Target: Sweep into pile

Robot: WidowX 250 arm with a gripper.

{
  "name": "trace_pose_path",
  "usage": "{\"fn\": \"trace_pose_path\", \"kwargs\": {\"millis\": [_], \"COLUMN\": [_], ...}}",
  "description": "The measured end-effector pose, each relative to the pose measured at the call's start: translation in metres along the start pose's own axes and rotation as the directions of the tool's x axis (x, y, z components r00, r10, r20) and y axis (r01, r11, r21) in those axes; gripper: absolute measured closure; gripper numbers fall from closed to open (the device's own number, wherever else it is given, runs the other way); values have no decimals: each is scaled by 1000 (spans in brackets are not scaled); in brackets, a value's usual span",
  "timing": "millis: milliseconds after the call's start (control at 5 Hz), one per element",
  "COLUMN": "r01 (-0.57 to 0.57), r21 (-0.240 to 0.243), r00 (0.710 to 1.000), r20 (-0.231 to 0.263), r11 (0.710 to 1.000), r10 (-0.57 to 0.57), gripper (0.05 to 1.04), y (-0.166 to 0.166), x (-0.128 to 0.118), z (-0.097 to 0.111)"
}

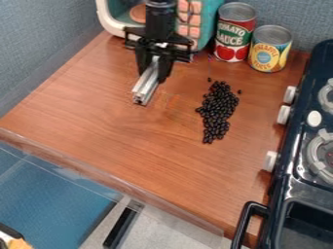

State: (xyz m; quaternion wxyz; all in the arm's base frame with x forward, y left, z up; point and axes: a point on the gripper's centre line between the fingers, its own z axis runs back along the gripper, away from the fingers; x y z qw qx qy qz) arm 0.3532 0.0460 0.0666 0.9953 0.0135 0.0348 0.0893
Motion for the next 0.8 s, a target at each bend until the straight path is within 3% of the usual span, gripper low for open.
{"fn": "trace_pose_path", "kwargs": {"millis": [200, 400, 600, 800], "r01": [-175, -259, -353, -342], "r21": [-21, -50, -59, -52], "r00": [984, 956, 931, 937], "r20": [-48, -152, -117, -91], "r11": [984, 965, 934, 938], "r10": [174, 249, 345, 337], "gripper": [703, 703, 703, 639], "y": [20, 25, 30, 32], "x": [-5, -16, -20, -18], "z": [-7, -44, -65, -67]}}
